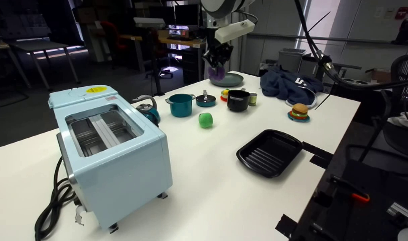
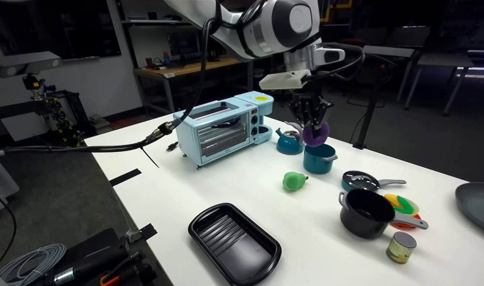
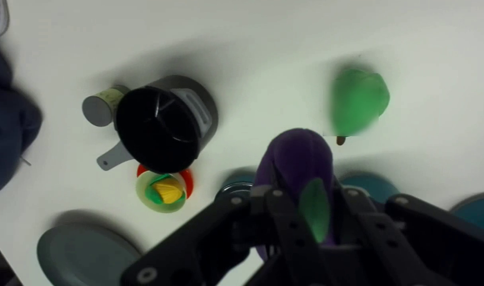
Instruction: Pick up the purple toy and move it to the right.
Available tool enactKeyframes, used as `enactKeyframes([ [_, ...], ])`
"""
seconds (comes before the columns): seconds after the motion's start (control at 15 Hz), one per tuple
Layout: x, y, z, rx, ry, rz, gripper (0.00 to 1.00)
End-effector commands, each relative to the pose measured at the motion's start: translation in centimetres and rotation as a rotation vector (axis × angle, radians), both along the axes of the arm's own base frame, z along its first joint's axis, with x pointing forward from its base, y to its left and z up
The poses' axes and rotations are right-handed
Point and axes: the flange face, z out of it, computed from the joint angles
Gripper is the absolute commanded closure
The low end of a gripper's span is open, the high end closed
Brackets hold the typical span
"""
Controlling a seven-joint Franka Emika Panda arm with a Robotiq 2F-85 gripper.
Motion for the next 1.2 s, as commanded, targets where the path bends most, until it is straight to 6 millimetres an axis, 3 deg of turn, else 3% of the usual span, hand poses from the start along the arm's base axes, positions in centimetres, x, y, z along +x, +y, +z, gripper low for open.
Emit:
enactKeyframes([
  [0.0,-1.8,-3.2,1.9,0.001,-0.025,-0.121,0.94],
  [0.07,-0.6,-2.5,1.0,-0.003,-0.014,-0.064,0.78],
  [0.13,-0.9,-3.2,1.3,-0.004,-0.019,-0.083,0.78],
  [0.2,-1.0,-3.6,1.5,-0.004,-0.022,-0.093,0.94],
  [0.47,-1.1,-5.3,0.1,-0.001,-0.003,-0.142,0.94],
  [1.13,-1.8,-14.0,-3.1,-0.048,0.034,-0.266,0.94],
])
